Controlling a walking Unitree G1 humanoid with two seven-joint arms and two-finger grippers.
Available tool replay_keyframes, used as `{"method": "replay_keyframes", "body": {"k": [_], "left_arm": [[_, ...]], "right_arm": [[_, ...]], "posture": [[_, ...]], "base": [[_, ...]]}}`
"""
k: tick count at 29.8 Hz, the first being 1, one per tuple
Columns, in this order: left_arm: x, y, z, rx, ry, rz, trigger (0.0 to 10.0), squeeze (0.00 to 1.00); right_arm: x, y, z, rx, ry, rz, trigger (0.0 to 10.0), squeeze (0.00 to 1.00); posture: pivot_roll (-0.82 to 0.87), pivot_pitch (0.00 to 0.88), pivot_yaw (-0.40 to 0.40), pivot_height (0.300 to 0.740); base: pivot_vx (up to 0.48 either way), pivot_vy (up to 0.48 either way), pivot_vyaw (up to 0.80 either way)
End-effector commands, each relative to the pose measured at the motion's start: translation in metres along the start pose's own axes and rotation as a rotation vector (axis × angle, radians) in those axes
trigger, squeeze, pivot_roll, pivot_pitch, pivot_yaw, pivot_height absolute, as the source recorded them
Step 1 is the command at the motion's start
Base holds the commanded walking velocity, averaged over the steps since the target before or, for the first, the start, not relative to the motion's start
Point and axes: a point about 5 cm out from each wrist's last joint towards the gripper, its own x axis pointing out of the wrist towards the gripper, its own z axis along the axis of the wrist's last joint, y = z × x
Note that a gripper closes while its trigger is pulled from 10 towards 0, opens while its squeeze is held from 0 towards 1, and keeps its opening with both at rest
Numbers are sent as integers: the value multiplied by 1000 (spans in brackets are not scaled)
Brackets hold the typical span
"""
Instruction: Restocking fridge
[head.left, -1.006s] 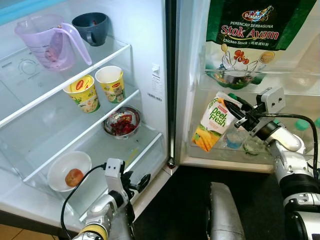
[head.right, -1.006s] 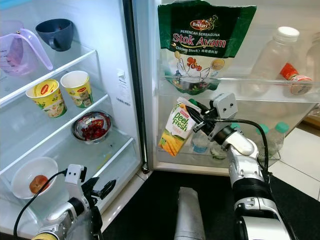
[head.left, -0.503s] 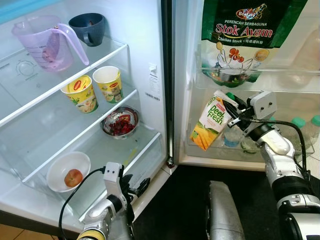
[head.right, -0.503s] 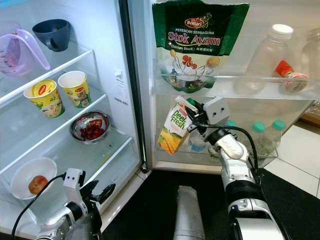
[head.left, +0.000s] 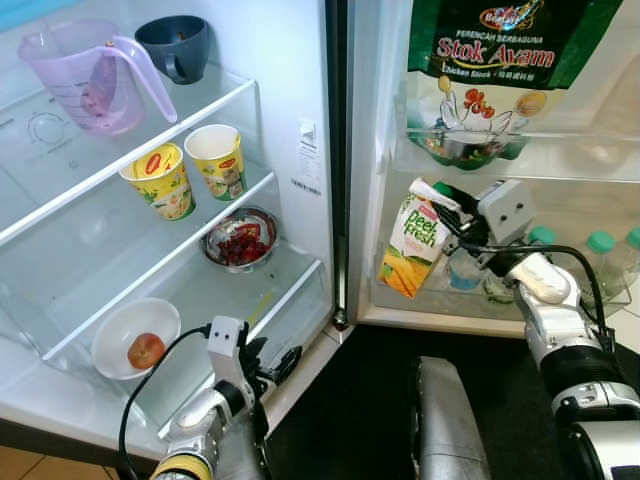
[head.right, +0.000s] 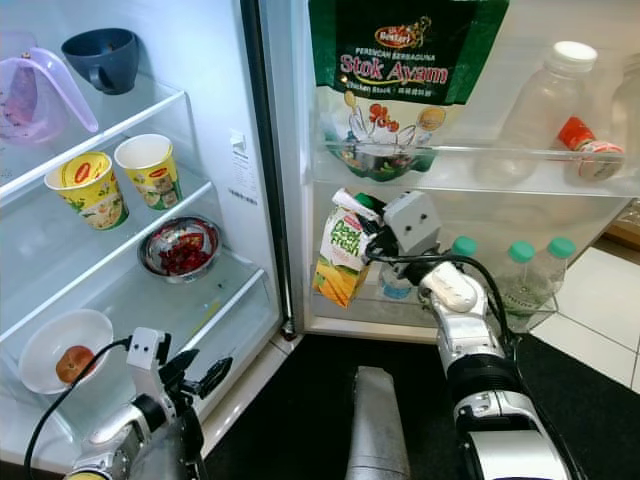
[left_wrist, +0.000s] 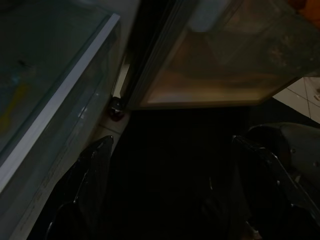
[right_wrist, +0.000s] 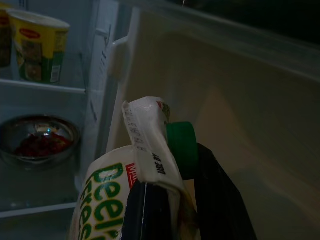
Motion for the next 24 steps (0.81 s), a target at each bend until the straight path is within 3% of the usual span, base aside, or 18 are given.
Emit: {"method": "replay_keyframes", "body": {"k": [1,8,9,18,24], "left_arm": [[-1,0,-2,3,13,6,10000,0],[2,-1,0,10,17,11,10000,0],[3,-1,-1,9,24,14,10000,0],[4,-1,-3,2,48,34,10000,0],[3,1,-6,-4,64,58,10000,0]], "right_arm": [[-10,13,-29,88,129,44,10000,0],[-8,3,-8,34,83,130,10000,0],[-7,5,-3,87,58,151,10000,0],[-4,15,7,214,-31,185,10000,0],[-3,14,7,230,-21,179,10000,0]], "posture": [[-63,248,33,456],[-72,239,24,456],[-73,233,22,456],[-70,201,25,465],[-62,182,23,484]], "base": [[0,0,0],[0,0,0],[0,0,0],[0,0,0],[0,0,0]]}}
